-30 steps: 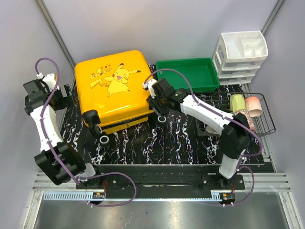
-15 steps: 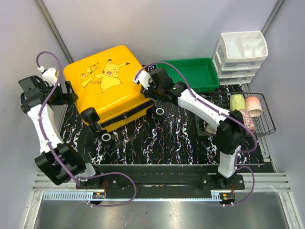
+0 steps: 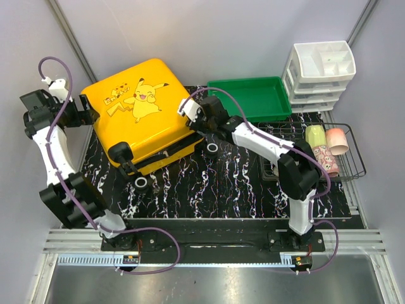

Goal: Open, take out, and arrange the luggage

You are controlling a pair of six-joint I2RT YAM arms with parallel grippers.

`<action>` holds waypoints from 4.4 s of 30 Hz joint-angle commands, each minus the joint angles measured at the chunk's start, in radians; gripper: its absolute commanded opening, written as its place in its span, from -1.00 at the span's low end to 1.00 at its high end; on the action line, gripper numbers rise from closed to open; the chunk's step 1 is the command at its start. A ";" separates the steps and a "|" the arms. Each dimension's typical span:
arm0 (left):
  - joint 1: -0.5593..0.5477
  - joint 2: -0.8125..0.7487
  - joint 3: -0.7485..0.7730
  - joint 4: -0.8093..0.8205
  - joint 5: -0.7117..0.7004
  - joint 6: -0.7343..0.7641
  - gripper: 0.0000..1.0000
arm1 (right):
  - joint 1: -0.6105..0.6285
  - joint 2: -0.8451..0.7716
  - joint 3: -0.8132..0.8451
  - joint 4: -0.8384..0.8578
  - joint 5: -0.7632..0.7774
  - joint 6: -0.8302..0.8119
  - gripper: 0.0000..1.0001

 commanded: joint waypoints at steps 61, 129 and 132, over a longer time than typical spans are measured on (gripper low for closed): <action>0.005 -0.499 -0.327 -0.073 0.235 -0.203 0.96 | 0.017 -0.046 0.077 -0.309 0.068 0.365 0.94; 0.005 -0.447 -0.198 -0.099 0.281 -0.316 0.98 | 0.215 -0.410 -0.555 0.471 -0.214 0.760 0.56; 0.006 -0.415 -0.142 -0.115 0.254 -0.275 0.98 | 0.216 -0.339 -0.528 0.490 -0.213 0.769 0.51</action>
